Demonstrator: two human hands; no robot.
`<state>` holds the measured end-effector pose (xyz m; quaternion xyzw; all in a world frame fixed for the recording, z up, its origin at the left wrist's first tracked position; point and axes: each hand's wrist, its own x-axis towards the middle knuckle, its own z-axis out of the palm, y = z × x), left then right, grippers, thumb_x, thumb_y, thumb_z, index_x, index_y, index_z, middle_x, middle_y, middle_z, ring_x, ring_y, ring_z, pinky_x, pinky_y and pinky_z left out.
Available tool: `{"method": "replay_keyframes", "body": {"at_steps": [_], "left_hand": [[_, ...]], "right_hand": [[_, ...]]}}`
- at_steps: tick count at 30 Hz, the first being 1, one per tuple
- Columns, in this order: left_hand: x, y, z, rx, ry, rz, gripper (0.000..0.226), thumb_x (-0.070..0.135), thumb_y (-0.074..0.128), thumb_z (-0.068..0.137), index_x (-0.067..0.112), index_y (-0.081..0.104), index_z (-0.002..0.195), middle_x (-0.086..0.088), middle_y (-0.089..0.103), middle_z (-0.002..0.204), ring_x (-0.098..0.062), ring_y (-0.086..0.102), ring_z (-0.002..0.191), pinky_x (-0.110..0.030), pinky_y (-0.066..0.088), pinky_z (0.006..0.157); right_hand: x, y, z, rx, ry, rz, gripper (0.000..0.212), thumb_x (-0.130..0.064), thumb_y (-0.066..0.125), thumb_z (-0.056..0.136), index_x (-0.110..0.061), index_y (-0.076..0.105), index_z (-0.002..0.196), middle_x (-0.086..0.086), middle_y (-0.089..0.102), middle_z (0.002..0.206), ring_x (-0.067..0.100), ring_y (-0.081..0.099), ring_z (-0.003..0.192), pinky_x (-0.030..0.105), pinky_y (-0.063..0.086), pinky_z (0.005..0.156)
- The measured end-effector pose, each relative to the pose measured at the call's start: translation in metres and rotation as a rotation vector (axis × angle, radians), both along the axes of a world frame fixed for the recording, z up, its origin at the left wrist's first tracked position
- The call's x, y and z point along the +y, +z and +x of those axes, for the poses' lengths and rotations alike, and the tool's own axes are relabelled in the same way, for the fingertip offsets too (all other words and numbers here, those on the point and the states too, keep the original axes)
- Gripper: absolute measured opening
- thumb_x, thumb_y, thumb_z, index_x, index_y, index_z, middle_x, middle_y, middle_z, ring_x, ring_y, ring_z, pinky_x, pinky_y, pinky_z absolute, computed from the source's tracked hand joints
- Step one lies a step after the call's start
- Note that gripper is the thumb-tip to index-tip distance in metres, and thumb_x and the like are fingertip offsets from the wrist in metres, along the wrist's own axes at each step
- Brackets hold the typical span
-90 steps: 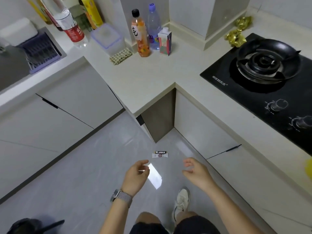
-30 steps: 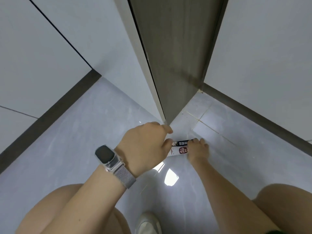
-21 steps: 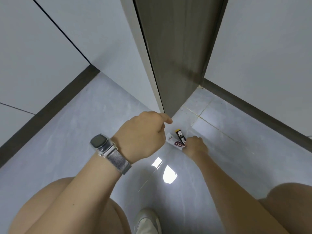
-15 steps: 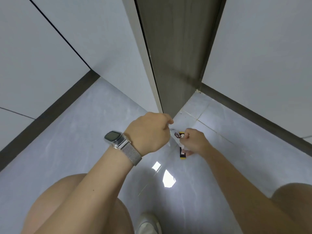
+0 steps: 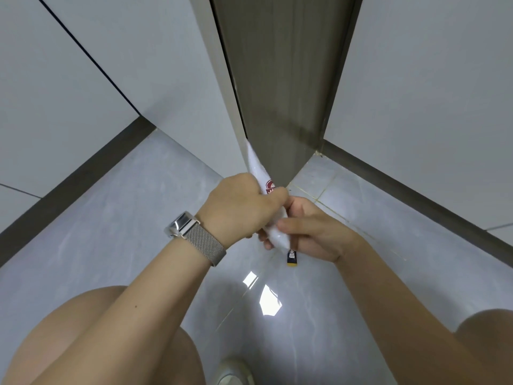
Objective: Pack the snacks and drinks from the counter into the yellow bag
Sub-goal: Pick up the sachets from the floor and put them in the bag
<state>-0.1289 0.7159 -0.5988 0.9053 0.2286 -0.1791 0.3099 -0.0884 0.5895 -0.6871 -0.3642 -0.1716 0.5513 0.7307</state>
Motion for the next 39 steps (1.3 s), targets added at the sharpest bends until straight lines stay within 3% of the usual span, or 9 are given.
{"method": "replay_keyframes", "body": {"at_steps": [2,6,8,11,13,18,23,28,39], "left_hand": [[-0.001,0.005,0.001,-0.038,-0.016,0.063,0.039,0.036,0.049,0.085,0.003,0.051,0.064,-0.006,0.058,0.057,-0.021,0.055,0.054,-0.028,0.045,0.051],[0.003,0.002,-0.001,-0.067,-0.097,0.152,0.027,0.026,0.046,0.089,0.005,0.046,0.073,-0.007,0.053,0.069,-0.019,0.052,0.061,-0.028,0.042,0.051],[0.005,-0.001,-0.003,-0.057,-0.101,0.098,0.024,0.024,0.044,0.090,0.002,0.051,0.090,-0.012,0.064,0.088,-0.028,0.064,0.077,-0.038,0.054,0.069],[0.008,-0.005,-0.005,-0.040,-0.140,0.068,0.025,0.025,0.041,0.090,0.004,0.050,0.098,-0.012,0.066,0.096,-0.031,0.066,0.083,-0.045,0.056,0.076],[0.010,-0.005,-0.004,-0.036,-0.166,0.066,0.025,0.027,0.040,0.090,0.006,0.051,0.098,-0.011,0.067,0.094,-0.029,0.067,0.081,-0.045,0.056,0.076],[0.006,0.000,-0.003,-0.058,-0.171,0.019,0.028,0.031,0.044,0.090,0.008,0.056,0.097,-0.012,0.069,0.086,-0.027,0.068,0.071,-0.043,0.057,0.071],[0.004,0.002,-0.007,-0.020,-0.158,0.016,0.028,0.037,0.053,0.086,0.010,0.059,0.093,-0.008,0.070,0.075,-0.017,0.068,0.051,-0.034,0.059,0.059],[0.005,0.003,-0.009,0.050,-0.180,0.086,0.038,0.038,0.070,0.071,0.009,0.062,0.095,-0.007,0.069,0.081,-0.017,0.067,0.069,-0.036,0.058,0.065],[0.002,-0.006,-0.007,0.012,-0.196,0.070,0.019,0.022,0.044,0.090,0.010,0.046,0.105,-0.011,0.064,0.092,-0.029,0.065,0.078,-0.036,0.055,0.062]], "right_hand": [[0.001,-0.011,0.003,0.036,0.083,0.100,0.053,-0.030,0.084,0.064,-0.013,0.060,0.108,0.005,0.066,0.102,0.024,0.064,0.096,0.038,0.055,0.083],[-0.004,-0.044,0.012,0.186,0.065,0.079,0.026,-0.036,0.077,0.073,-0.017,0.066,0.088,0.003,0.066,0.106,0.023,0.065,0.091,0.041,0.053,0.086],[-0.004,-0.072,0.016,0.100,-0.091,-0.340,0.015,-0.029,0.073,0.079,-0.016,0.066,0.084,0.005,0.066,0.099,0.016,0.064,0.077,0.031,0.053,0.076],[-0.006,-0.135,0.006,-0.592,-0.112,-1.228,0.009,-0.017,0.064,0.082,-0.017,0.062,0.091,0.004,0.062,0.097,0.018,0.059,0.084,0.026,0.046,0.073],[-0.012,-0.173,-0.013,-0.609,-0.196,-1.387,0.028,-0.011,0.061,0.080,-0.013,0.059,0.109,0.008,0.062,0.111,0.025,0.058,0.101,0.028,0.044,0.079],[-0.012,-0.206,-0.054,-0.538,-0.281,-1.456,0.054,-0.034,0.068,0.077,-0.027,0.047,0.126,0.009,0.049,0.119,0.030,0.058,0.101,0.033,0.048,0.076],[-0.004,-0.209,-0.053,-0.805,-0.253,-1.544,0.047,-0.040,0.064,0.081,-0.020,0.047,0.120,0.007,0.048,0.117,0.028,0.056,0.103,0.030,0.039,0.065],[0.005,-0.211,-0.044,-0.908,-0.092,-1.619,0.028,-0.030,0.045,0.096,-0.009,0.054,0.112,0.011,0.055,0.116,0.028,0.055,0.108,0.034,0.047,0.073],[0.040,-0.154,-0.037,0.025,-0.942,-0.903,0.026,-0.018,0.037,0.100,-0.011,0.053,0.081,0.004,0.056,0.063,0.015,0.046,0.048,0.023,0.037,0.044]]}}
